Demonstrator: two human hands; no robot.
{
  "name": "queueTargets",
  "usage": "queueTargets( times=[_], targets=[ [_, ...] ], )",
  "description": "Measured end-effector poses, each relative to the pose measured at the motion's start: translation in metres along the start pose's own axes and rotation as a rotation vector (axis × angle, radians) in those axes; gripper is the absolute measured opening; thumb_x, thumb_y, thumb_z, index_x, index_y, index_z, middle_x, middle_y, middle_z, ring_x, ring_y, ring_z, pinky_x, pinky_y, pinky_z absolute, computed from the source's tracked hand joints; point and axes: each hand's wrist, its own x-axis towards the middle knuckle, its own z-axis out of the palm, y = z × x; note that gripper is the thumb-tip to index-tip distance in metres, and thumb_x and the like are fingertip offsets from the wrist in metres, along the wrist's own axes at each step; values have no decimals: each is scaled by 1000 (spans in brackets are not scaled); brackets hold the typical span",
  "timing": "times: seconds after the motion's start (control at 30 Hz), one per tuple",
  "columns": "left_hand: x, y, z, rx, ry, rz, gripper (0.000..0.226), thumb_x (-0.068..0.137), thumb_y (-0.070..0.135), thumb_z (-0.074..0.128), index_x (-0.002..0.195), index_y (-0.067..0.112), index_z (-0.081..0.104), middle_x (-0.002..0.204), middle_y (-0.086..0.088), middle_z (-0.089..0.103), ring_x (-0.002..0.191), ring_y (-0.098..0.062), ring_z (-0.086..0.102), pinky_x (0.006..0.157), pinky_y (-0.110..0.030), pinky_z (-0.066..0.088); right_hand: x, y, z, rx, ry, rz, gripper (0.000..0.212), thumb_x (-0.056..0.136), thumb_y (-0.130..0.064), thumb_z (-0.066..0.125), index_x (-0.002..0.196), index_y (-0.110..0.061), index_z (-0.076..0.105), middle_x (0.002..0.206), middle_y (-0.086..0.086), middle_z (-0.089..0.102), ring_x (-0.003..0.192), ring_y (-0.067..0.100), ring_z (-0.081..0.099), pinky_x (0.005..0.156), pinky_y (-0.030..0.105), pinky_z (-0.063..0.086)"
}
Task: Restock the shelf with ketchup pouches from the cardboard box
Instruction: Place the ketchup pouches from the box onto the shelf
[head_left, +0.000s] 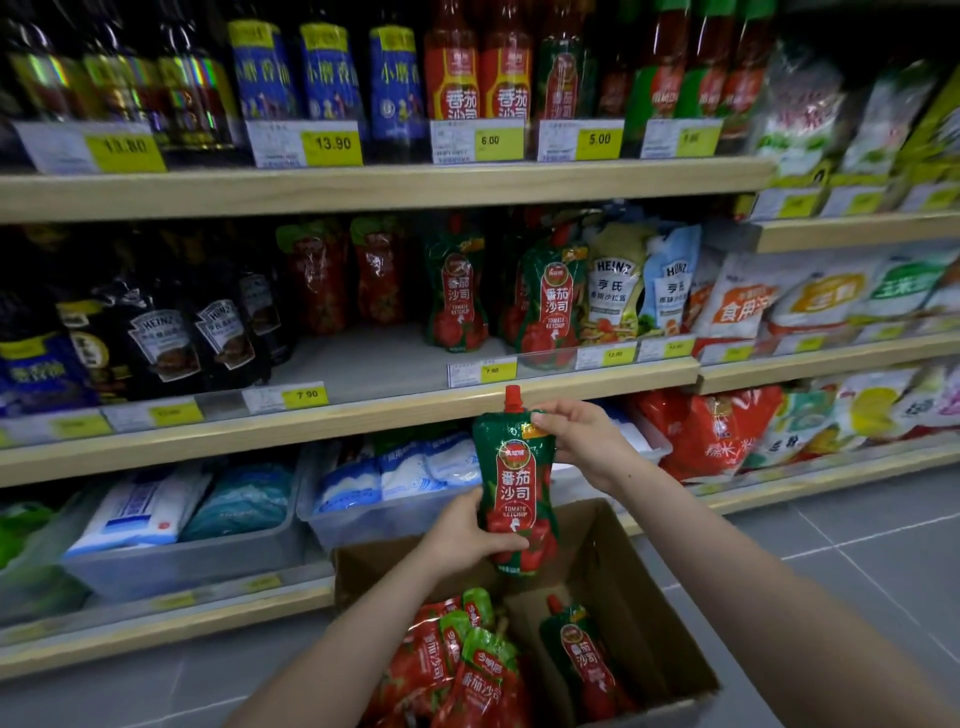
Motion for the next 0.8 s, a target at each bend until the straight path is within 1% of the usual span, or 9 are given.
queueTargets(
  times=[0.17,0.27,0.33,0.4,0.5,0.6,0.67,0.73,0.8],
  targets=[
    [-1,3,-2,71,79,84,64,63,26,83,117,25,49,121,6,60,112,-10,56,101,-41,45,10,-11,4,4,13,71,9,90,-14,56,83,-10,60,81,8,66,75,20,63,68,30,53],
    [3,11,-10,81,125,114,67,63,27,83,121,19,51,121,2,62,110,-11,57,99,-38,47,7,-15,3,92,49,14,5,89,-14,57,89,-10,60,86,7,65,79,20,62,69,29,53],
    [5,19,-13,78,172,113,63,65,25,82,120,18,52,120,2,62,107,-10,58,96,-32,48,1,-10,3,158,15,-32,18,86,-15,61,103,-12,57,96,3,66,89,18,63,73,30,53],
    [7,27,-14,59,209,130,62,65,25,82,119,19,53,116,3,63,105,-11,59,92,-29,48,-7,0,5,68,-50,-21,35,81,-17,67,114,-16,55,106,-1,66,97,17,63,73,28,52],
    [10,34,-14,30,213,132,63,64,27,83,119,19,53,110,7,61,102,-9,59,87,-24,49,-10,6,4,-42,-12,-35,28,79,-16,70,105,-10,61,97,1,70,88,15,67,66,21,53],
    [13,33,-14,-55,122,126,67,63,30,83,123,18,53,116,4,63,104,-9,60,88,-25,51,-7,-2,-1,-47,25,-73,13,80,-17,69,90,-12,63,86,-2,70,74,4,67,57,14,51],
    [14,35,-16,-103,129,127,60,65,28,81,118,18,55,113,4,65,104,-11,61,85,-24,53,-6,-3,-4,-33,10,-82,13,81,-18,67,92,-14,63,89,-2,70,79,6,67,63,19,54],
    [15,40,-19,-161,199,141,47,69,19,80,110,20,57,103,6,65,97,-9,62,75,-15,53,-7,5,-10,-32,-3,-90,22,82,-17,66,104,-14,60,97,-2,68,91,11,65,76,26,56],
    [17,46,-22,-214,259,149,39,72,15,77,106,20,57,98,7,65,90,-4,62,68,-11,52,-10,18,-19,-124,-14,-95,25,83,-18,66,106,-14,58,98,-1,64,94,14,63,80,28,55]
  ],
)
